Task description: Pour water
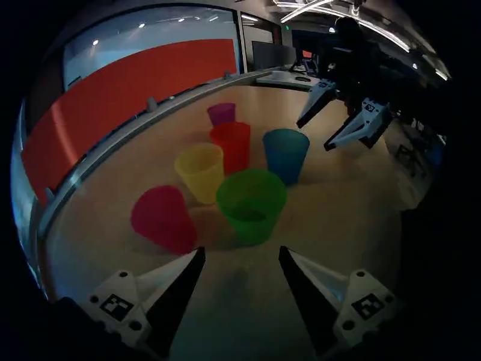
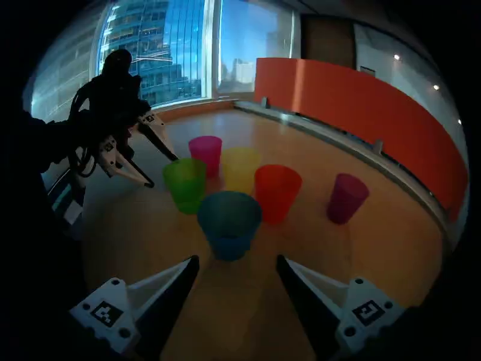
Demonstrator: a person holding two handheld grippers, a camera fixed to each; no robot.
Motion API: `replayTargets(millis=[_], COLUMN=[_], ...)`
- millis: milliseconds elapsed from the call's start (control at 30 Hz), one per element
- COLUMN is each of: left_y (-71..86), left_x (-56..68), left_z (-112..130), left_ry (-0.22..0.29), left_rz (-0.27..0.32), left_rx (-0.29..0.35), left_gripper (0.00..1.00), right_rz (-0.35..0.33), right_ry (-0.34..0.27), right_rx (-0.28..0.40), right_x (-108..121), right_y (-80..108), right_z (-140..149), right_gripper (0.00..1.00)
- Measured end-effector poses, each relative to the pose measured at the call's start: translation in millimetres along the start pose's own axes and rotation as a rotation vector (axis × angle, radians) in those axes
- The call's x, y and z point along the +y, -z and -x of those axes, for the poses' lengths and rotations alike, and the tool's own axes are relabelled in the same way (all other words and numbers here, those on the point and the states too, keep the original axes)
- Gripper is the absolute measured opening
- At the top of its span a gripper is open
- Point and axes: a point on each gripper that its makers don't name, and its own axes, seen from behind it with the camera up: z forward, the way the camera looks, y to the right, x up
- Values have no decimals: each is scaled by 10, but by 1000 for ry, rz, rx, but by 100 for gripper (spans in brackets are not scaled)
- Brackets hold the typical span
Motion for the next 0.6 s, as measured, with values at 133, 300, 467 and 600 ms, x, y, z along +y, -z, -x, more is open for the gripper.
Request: replayTargets(millis=[133,300,467,600], left_y=[209,458,721,925], left_x=[-84,-225,-436,-628], left_z=[-1,-65,-239,-397], left_ry=[40,94,135,164], left_rz=[-61,-149,-255,-342], left_rx=[40,107,209,287], left_gripper=[91,91,91,91], right_rz=[41,87,144,208], right_ry=[-22,-52,-85,-108], right_rx=[32,87,156,212], right_x=[58,107,191,322], right_y=[126,258,376,472], right_z=[-1,-83,-246,-407], right_gripper=[99,99,99,99])
